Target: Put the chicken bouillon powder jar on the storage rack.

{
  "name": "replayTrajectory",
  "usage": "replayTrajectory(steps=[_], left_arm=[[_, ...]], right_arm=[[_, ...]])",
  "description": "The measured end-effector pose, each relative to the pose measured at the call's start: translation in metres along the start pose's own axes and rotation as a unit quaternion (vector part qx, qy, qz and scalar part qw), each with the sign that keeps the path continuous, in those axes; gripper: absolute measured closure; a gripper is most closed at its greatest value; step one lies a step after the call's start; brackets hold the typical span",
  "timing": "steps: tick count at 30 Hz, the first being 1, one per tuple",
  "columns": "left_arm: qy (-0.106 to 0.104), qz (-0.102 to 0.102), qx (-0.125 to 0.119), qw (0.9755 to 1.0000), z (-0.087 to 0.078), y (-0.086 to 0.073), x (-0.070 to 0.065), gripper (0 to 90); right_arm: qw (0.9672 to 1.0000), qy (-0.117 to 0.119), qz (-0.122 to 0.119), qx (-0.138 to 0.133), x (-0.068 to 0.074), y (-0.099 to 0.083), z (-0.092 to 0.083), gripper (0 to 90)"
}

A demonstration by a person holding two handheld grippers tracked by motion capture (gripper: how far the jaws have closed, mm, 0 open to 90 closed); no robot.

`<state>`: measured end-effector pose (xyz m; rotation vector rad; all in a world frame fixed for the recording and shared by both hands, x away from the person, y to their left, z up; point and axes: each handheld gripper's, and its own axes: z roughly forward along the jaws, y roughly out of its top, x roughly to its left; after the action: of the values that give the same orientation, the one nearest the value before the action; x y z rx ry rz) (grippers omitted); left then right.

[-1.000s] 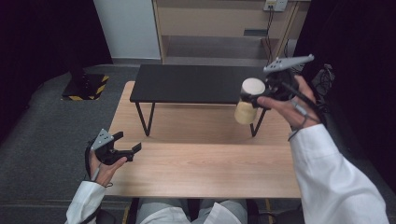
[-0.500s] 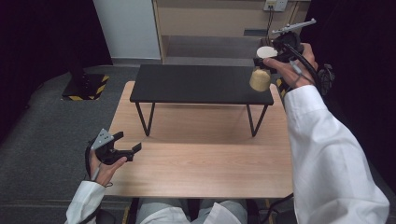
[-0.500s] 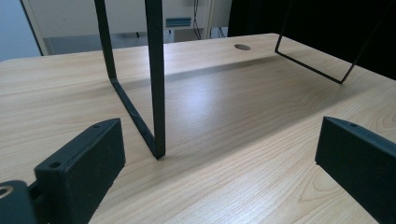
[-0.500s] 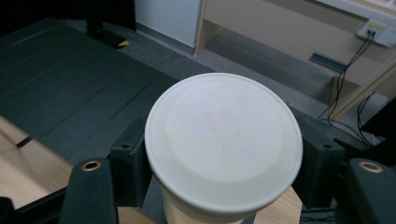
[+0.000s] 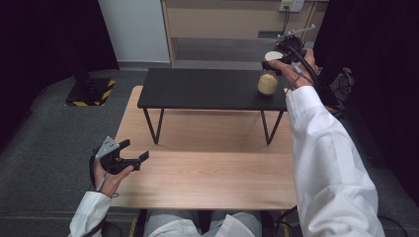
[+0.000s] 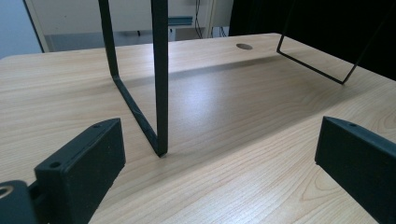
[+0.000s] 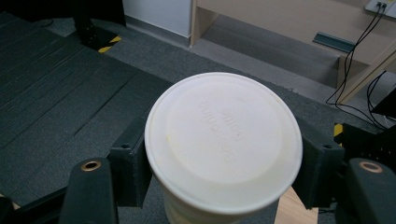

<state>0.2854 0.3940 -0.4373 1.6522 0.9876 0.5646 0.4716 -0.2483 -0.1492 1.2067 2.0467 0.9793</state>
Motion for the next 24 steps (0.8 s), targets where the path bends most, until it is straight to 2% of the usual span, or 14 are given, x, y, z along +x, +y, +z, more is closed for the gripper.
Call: replayTrajectory(steps=[5,11,14,17,18,20,21,24], left_arm=[[0.0,-0.001,0.0,1.0,0.001,0.0,0.0,0.6],[-0.003,0.0,0.002,1.0,0.001,0.0,0.0,0.7],[-0.006,0.004,0.004,1.0,0.002,0.001,0.0,0.8],[-0.007,0.005,0.004,1.0,0.002,0.001,-0.001,0.7],[-0.007,0.005,0.004,1.0,0.002,0.001,-0.001,0.7],[-0.006,0.005,0.004,1.0,0.002,0.001,-0.001,0.7],[-0.006,0.005,0.003,1.0,0.002,0.001,-0.001,0.7],[-0.008,0.007,0.003,0.9999,0.002,0.001,-0.001,0.8]], right_arm=[[1.0,0.006,-0.001,0.003,0.0,-0.001,0.006,33.1],[0.9999,0.006,0.01,-0.008,-0.002,-0.008,0.007,32.2],[0.9995,0.006,0.022,-0.02,-0.005,-0.013,0.004,21.0],[0.9993,-0.001,0.026,-0.028,-0.004,-0.016,-0.001,16.5],[0.9984,0.001,0.038,-0.042,-0.006,-0.02,-0.009,13.4],[0.9981,-0.003,0.039,-0.047,-0.005,-0.022,-0.014,12.1],[0.9976,-0.001,0.042,-0.056,-0.006,-0.026,-0.024,10.6],[0.9971,0.0,0.037,-0.067,-0.005,-0.035,-0.039,10.6]])
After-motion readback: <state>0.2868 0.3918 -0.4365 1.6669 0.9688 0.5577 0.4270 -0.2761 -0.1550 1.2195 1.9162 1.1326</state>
